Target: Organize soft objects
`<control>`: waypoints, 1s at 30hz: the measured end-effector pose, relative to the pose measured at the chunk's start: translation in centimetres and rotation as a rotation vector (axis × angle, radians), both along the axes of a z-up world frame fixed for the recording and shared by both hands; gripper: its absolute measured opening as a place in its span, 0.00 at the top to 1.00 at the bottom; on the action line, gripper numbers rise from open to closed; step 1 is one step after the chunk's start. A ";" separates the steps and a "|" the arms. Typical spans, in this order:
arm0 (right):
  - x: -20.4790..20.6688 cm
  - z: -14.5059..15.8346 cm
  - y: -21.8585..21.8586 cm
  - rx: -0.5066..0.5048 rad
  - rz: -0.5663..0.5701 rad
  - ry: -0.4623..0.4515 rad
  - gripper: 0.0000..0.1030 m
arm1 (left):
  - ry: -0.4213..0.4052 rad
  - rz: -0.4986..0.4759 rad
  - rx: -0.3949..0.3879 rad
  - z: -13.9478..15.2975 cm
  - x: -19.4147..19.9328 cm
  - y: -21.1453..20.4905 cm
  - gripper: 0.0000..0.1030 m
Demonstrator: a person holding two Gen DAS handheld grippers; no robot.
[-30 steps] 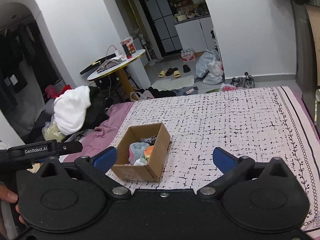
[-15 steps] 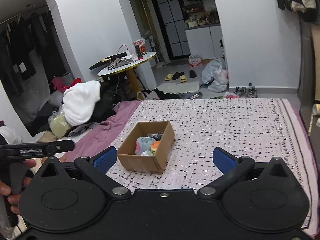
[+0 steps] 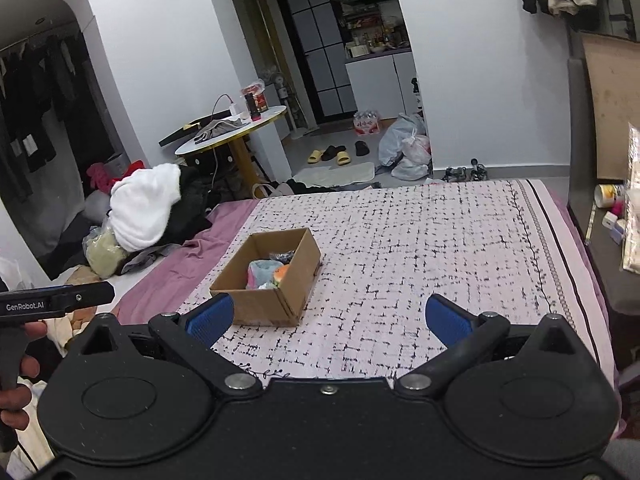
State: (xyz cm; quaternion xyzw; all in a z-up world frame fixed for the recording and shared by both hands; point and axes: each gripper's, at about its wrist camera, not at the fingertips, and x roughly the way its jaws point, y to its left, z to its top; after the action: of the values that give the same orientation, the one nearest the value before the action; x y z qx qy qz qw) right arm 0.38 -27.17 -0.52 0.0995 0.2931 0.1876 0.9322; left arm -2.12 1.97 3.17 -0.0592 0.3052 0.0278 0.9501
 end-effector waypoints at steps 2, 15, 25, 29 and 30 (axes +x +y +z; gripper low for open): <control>-0.4 -0.3 0.0 0.000 0.004 0.004 0.00 | 0.001 0.011 -0.005 -0.3 -0.4 0.0 0.00; -1.6 -0.5 -0.2 0.014 0.035 -0.009 0.00 | -0.015 0.045 -0.005 -0.9 -1.9 -0.3 0.00; -1.8 -0.5 -0.1 0.022 0.055 -0.002 0.00 | -0.030 0.069 -0.007 -0.9 -2.3 0.4 0.00; -2.0 -0.4 0.0 0.031 0.061 0.012 0.00 | -0.017 0.061 -0.006 -1.2 -2.5 0.6 0.00; -2.2 -0.3 0.1 0.027 0.062 0.007 0.00 | -0.015 0.059 -0.005 -1.3 -2.5 0.7 0.00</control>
State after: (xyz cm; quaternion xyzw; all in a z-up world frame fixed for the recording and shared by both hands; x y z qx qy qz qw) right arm -1.78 -27.05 -0.84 0.1034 0.2967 0.2202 0.9235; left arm -4.62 2.63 1.86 -0.0706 0.2963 0.0549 0.9509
